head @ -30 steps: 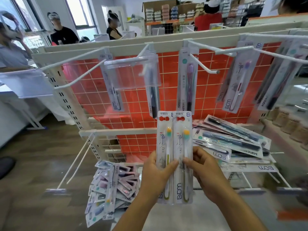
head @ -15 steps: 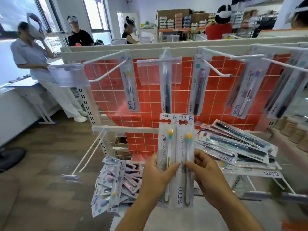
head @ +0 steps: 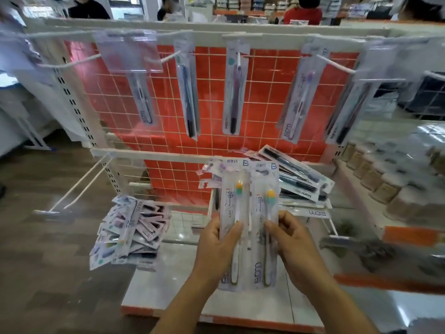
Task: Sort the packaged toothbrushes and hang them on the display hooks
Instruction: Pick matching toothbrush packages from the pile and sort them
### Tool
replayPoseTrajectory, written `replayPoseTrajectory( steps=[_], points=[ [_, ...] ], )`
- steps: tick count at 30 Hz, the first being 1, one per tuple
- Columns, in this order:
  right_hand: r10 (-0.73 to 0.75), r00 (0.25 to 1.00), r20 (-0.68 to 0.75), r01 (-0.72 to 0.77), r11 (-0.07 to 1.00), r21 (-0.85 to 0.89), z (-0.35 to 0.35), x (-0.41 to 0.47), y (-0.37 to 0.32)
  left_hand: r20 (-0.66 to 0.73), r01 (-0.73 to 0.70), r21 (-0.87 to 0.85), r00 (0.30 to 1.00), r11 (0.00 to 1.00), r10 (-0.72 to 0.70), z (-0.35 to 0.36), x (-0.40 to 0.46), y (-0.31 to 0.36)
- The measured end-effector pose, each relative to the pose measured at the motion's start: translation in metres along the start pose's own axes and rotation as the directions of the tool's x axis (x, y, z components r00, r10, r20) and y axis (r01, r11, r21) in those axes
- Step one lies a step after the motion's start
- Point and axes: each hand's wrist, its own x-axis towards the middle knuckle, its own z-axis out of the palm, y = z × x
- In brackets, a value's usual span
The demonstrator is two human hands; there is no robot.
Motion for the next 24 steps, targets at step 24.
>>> replayPoseTrajectory(
  steps=[24],
  points=[
    [-0.206, 0.972, -0.116, 0.205, 0.979, -0.024, -0.042, -0.02, 0.092, 0.093, -0.134, -0.022, 0.986, 0.991, 0.135, 0.018, -0.013, -0.069]
  ],
)
